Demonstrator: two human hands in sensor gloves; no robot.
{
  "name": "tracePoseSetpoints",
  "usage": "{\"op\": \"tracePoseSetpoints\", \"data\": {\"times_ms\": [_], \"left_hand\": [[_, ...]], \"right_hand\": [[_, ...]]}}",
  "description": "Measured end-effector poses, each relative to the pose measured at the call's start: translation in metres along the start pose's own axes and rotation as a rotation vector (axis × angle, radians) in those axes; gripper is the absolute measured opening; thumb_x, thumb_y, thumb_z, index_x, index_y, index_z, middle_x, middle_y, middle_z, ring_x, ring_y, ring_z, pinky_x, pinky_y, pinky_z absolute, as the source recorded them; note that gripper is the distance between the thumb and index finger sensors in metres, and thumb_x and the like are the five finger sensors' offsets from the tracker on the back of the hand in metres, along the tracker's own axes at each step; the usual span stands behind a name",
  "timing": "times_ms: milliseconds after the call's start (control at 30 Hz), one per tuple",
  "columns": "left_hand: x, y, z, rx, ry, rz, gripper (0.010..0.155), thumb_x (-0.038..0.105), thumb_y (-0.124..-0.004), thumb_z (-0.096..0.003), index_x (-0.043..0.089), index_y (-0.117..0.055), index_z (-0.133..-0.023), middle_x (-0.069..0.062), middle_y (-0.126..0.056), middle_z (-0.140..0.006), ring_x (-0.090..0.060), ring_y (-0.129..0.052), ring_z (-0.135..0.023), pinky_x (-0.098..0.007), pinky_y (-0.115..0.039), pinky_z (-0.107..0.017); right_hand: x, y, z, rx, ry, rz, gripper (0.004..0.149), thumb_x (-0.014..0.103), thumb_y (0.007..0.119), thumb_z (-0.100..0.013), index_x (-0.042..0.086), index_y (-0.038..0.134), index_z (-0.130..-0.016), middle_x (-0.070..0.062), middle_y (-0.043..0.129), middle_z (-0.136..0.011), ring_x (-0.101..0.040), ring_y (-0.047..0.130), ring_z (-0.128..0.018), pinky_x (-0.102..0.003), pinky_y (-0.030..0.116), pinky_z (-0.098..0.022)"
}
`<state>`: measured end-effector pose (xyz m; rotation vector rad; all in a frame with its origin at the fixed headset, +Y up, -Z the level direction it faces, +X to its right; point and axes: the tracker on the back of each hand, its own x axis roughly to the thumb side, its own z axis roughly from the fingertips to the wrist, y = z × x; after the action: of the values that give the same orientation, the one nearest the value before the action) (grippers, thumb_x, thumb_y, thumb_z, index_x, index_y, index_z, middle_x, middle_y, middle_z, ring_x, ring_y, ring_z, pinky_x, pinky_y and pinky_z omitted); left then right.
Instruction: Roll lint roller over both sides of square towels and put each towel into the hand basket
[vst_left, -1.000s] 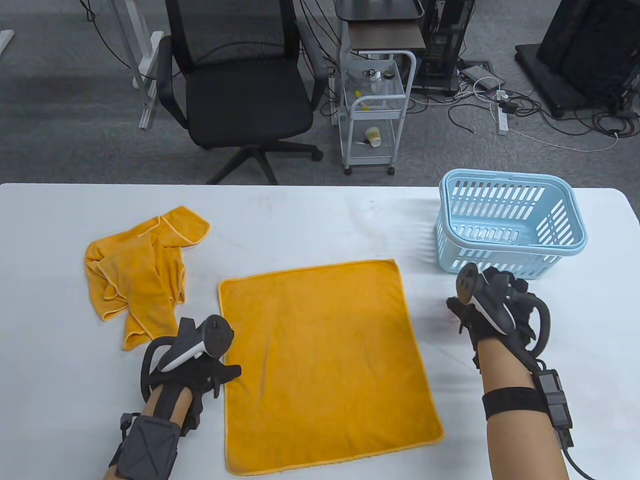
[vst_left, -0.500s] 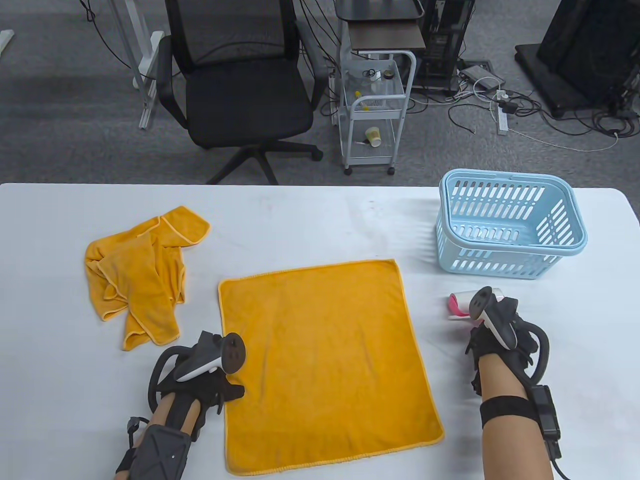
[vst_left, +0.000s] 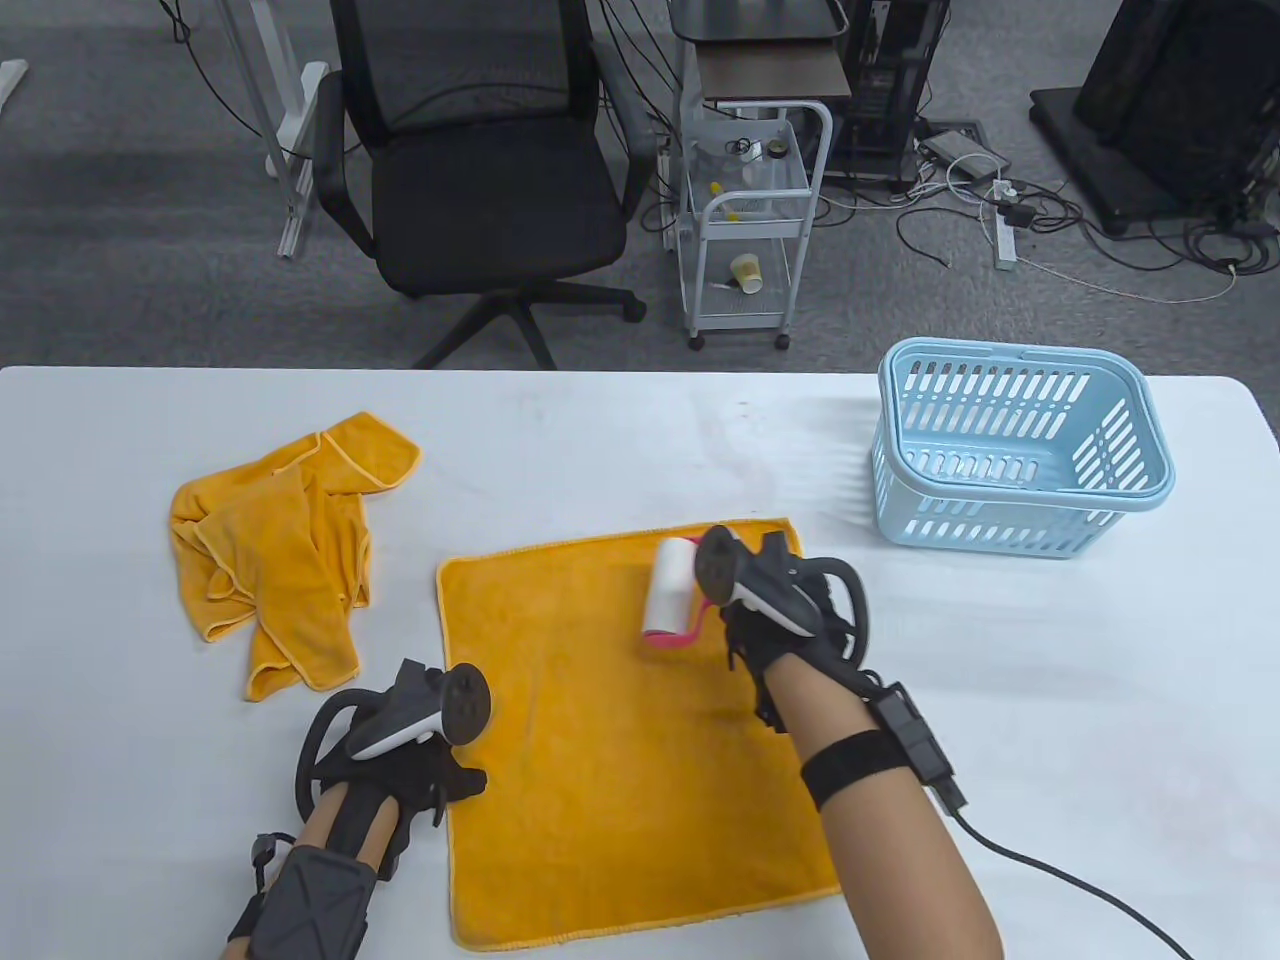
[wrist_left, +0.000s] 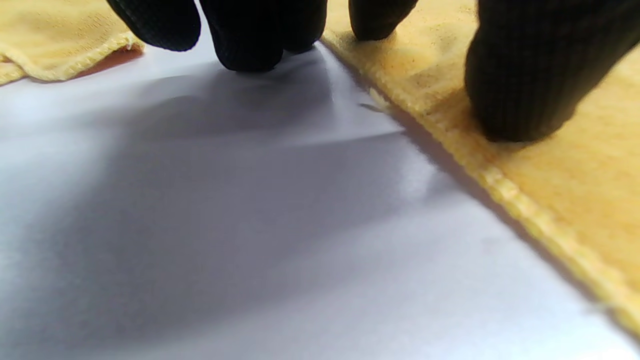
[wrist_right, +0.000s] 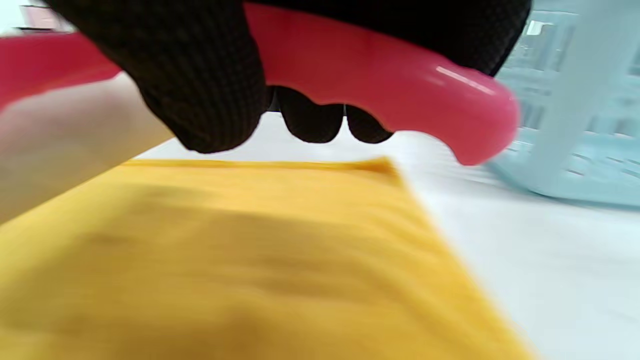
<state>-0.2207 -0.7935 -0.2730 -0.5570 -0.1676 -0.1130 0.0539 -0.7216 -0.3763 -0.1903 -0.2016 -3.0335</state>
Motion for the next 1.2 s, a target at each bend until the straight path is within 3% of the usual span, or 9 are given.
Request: {"op": "tracePoseSetpoints", "data": {"times_ms": [67, 200, 333, 500, 733, 833, 933, 1033, 1200], "left_hand": [[0.000, 0.000, 0.000, 0.001, -0.003, 0.000, 0.087, 0.062, -0.086, -0.0377, 0.033, -0.046, -0.109, -0.013, -0.041, -0.121, -0.045, -0.060, -0.104, -0.069, -0.052, -0.074], [0.000, 0.000, 0.000, -0.001, -0.011, -0.001, 0.088, 0.062, -0.087, -0.0375, 0.031, -0.047, -0.109, -0.013, -0.041, -0.121, -0.046, -0.060, -0.104, -0.070, -0.052, -0.074], [-0.001, 0.000, 0.000, -0.003, -0.017, 0.000, 0.089, 0.063, -0.087, -0.0371, 0.028, -0.047, -0.109, -0.013, -0.040, -0.121, -0.046, -0.060, -0.104, -0.070, -0.052, -0.074], [0.000, 0.000, -0.001, -0.004, -0.020, -0.003, 0.090, 0.062, -0.088, -0.0371, 0.025, -0.049, -0.109, -0.014, -0.041, -0.121, -0.046, -0.060, -0.104, -0.070, -0.052, -0.074], [0.000, 0.000, -0.001, -0.002, -0.025, 0.007, 0.090, 0.062, -0.088, -0.0372, 0.023, -0.049, -0.108, -0.014, -0.040, -0.121, -0.047, -0.059, -0.104, -0.070, -0.051, -0.074], [0.000, 0.000, -0.001, -0.002, -0.027, 0.008, 0.090, 0.062, -0.088, -0.0372, 0.023, -0.049, -0.108, -0.015, -0.040, -0.121, -0.047, -0.059, -0.104, -0.070, -0.051, -0.074], [-0.001, 0.000, -0.001, -0.001, -0.028, 0.010, 0.090, 0.062, -0.088, -0.0372, 0.023, -0.049, -0.108, -0.014, -0.040, -0.121, -0.047, -0.059, -0.104, -0.070, -0.051, -0.074], [0.000, 0.000, -0.001, -0.002, -0.028, 0.010, 0.090, 0.062, -0.088, -0.0372, 0.023, -0.049, -0.108, -0.015, -0.040, -0.121, -0.047, -0.059, -0.104, -0.070, -0.051, -0.074], [-0.001, 0.000, -0.001, -0.001, -0.030, 0.011, 0.090, 0.062, -0.088, -0.0370, 0.023, -0.049, -0.108, -0.014, -0.040, -0.121, -0.047, -0.059, -0.104, -0.070, -0.051, -0.074]], "right_hand": [[0.045, 0.000, -0.008, -0.032, -0.074, 0.056, 0.053, 0.036, 0.091, -0.048, 0.025, 0.074, -0.097, -0.009, 0.083, -0.095, -0.039, 0.086, -0.087, -0.061, 0.072, -0.062], [0.094, 0.010, -0.019, -0.024, -0.130, 0.099, 0.054, 0.037, 0.090, -0.048, 0.026, 0.073, -0.098, -0.007, 0.082, -0.097, -0.038, 0.084, -0.089, -0.060, 0.071, -0.064], [0.100, 0.022, -0.029, -0.009, -0.128, 0.150, 0.055, 0.037, 0.091, -0.048, 0.031, 0.072, -0.099, -0.005, 0.081, -0.098, -0.036, 0.082, -0.091, -0.060, 0.069, -0.066], [0.053, 0.017, -0.036, -0.011, -0.028, 0.293, 0.055, 0.033, 0.092, -0.046, 0.034, 0.073, -0.098, -0.004, 0.083, -0.095, -0.036, 0.083, -0.089, -0.061, 0.068, -0.066], [-0.052, 0.015, -0.039, 0.074, 0.216, 0.644, 0.054, 0.030, 0.095, -0.045, 0.034, 0.076, -0.096, -0.004, 0.084, -0.094, -0.037, 0.081, -0.090, -0.063, 0.066, -0.067], [-0.069, 0.017, -0.037, 0.072, 0.259, 0.651, 0.053, 0.031, 0.095, -0.045, 0.034, 0.077, -0.096, -0.004, 0.083, -0.096, -0.037, 0.080, -0.091, -0.063, 0.065, -0.067], [-0.046, 0.012, -0.033, -0.014, 0.162, 0.558, 0.053, 0.032, 0.095, -0.045, 0.033, 0.078, -0.095, -0.003, 0.082, -0.096, -0.037, 0.080, -0.091, -0.063, 0.066, -0.067], [-0.002, 0.008, -0.026, -0.070, -0.014, 0.389, 0.053, 0.032, 0.094, -0.045, 0.033, 0.077, -0.095, -0.003, 0.082, -0.096, -0.035, 0.081, -0.091, -0.062, 0.067, -0.067], [0.076, 0.012, -0.015, -0.020, -0.222, 0.135, 0.054, 0.034, 0.094, -0.045, 0.031, 0.076, -0.097, -0.003, 0.083, -0.095, -0.035, 0.083, -0.088, -0.061, 0.069, -0.065]]}}
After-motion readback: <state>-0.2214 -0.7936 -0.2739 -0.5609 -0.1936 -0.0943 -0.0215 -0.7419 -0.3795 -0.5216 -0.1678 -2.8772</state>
